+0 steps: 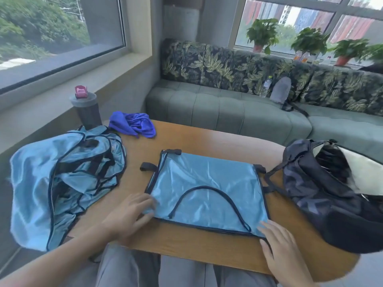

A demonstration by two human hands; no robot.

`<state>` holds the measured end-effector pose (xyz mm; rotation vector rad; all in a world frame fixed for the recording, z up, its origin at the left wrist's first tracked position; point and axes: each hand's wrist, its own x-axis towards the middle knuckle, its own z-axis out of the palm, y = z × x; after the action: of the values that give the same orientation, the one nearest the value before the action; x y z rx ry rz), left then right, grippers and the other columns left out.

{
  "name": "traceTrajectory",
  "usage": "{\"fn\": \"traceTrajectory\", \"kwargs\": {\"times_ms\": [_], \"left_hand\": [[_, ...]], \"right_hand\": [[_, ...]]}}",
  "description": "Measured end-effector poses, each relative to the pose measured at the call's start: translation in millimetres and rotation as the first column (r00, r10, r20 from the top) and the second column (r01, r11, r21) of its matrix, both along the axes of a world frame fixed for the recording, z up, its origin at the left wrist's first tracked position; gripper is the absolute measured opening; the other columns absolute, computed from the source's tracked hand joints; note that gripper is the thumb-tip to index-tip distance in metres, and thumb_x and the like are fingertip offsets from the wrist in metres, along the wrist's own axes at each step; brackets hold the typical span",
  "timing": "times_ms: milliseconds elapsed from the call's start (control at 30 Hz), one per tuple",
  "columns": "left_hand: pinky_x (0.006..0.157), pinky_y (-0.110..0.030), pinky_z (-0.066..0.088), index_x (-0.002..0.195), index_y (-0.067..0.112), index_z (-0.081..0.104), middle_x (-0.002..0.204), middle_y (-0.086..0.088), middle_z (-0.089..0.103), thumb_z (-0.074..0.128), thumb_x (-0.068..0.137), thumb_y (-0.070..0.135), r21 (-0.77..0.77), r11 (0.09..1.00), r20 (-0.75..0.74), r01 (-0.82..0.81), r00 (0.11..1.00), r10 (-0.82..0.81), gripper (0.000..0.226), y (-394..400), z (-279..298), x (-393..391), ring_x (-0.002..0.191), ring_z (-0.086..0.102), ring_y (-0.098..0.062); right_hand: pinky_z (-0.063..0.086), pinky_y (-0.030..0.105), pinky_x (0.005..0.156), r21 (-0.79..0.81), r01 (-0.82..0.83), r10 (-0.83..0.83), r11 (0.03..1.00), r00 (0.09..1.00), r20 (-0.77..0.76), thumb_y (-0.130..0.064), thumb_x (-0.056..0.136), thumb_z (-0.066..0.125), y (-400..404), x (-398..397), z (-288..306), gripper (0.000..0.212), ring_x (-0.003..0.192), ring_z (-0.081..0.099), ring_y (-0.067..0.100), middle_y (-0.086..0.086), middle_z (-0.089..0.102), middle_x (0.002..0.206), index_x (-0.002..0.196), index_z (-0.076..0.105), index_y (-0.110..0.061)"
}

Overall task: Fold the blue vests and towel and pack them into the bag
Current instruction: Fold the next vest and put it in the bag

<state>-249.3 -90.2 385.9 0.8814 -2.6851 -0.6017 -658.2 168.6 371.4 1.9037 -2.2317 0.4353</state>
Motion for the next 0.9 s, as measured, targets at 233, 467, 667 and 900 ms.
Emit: {"fn": "traceTrajectory", "kwargs": {"times_ms": [233,467,667,900], "left_hand": [[0.098,-0.022,0.041,0.128,0.021,0.064,0.132,0.007,0.06,0.046,0.106,0.018,-0.088,0.992,0.018,-0.089,0.996,0.091,0.029,-60.2,20.1,-54.7,0.127,0.052,-0.012],[0.092,-0.037,0.047,0.138,0.025,0.056,0.139,0.005,0.053,0.044,0.106,0.019,-0.14,0.99,0.258,-0.021,0.964,0.057,0.035,-108.8,18.2,-97.2,0.123,0.053,-0.021],[0.075,-0.033,0.04,0.137,0.021,0.057,0.125,-0.002,0.053,0.04,0.087,-0.016,-0.166,0.986,0.337,-0.027,0.938,0.083,0.065,-131.0,4.1,-95.7,0.113,0.053,-0.024],[0.072,-0.036,0.045,0.127,0.022,0.063,0.112,-0.004,0.055,0.043,0.09,-0.011,-0.142,0.989,0.398,-0.026,0.914,0.081,0.054,-132.1,12.6,-71.8,0.098,0.061,-0.029]], "right_hand": [[0.044,0.026,0.097,0.052,0.088,-0.095,0.995,0.986,0.138,-0.037,0.1,0.055,-3.1,34.7,13.3,0.044,0.122,0.054,0.01,-0.007,0.059,0.133,0.14,0.053,-0.018],[0.054,0.031,0.085,0.194,0.133,-0.13,0.972,0.991,-0.032,-0.054,0.105,0.017,3.2,26.5,16.3,0.068,0.098,0.065,0.011,-0.009,0.07,0.108,0.134,0.062,-0.013],[0.054,0.034,0.091,0.185,0.164,-0.16,0.969,0.986,-0.036,-0.048,0.101,0.03,-5.6,24.3,29.2,0.054,0.114,0.061,0.016,-0.003,0.067,0.122,0.128,0.062,-0.015],[0.046,0.027,0.097,0.239,0.03,-0.061,0.971,0.99,0.124,-0.048,0.103,0.034,-36.3,63.3,20.0,0.046,0.116,0.055,0.008,-0.013,0.062,0.125,0.132,0.059,-0.023]]}}
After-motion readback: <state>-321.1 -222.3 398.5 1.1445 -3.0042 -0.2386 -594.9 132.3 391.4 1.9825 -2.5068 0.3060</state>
